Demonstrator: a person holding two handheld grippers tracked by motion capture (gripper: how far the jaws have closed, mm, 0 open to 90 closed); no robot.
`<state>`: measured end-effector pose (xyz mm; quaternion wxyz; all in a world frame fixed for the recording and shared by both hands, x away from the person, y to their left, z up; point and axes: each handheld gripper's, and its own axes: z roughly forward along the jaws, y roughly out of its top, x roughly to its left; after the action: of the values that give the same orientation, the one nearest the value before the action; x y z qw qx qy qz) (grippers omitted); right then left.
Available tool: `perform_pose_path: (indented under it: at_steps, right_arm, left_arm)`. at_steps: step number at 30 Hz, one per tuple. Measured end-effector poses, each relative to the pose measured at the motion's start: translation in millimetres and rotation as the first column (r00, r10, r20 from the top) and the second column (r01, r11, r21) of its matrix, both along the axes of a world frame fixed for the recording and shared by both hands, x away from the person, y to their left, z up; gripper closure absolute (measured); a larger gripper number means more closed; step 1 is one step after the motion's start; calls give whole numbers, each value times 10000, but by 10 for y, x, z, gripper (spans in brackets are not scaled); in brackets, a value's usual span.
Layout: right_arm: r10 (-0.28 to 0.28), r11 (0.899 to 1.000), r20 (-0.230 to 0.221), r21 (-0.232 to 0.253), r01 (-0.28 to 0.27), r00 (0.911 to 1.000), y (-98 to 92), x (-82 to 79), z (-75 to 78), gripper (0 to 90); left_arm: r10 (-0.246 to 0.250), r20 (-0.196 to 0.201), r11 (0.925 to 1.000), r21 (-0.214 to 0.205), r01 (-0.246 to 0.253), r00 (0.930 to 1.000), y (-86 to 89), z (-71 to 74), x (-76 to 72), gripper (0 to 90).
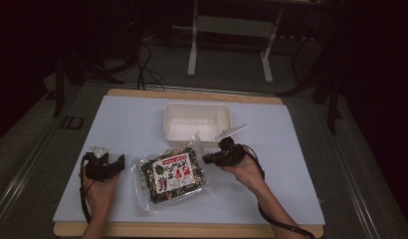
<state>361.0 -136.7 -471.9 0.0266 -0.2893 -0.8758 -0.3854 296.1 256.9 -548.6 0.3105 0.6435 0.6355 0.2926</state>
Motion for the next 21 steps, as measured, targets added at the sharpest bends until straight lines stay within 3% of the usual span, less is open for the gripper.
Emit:
perform_pose_path:
  at_steps: [8, 21]
  right_arm:
    - [338, 9990, 373, -308, -326, 9987, -13, 36, 183, 878]
    - [746, 9918, 890, -1100, -646, 9932, -33, 83, 426, 881]
  left_arm:
    - [264, 138, 9996, 72, -265, 9996, 7, 8, -12, 328]
    - [257, 272, 9996, 71, -259, 9993, 11, 23, -16, 274]
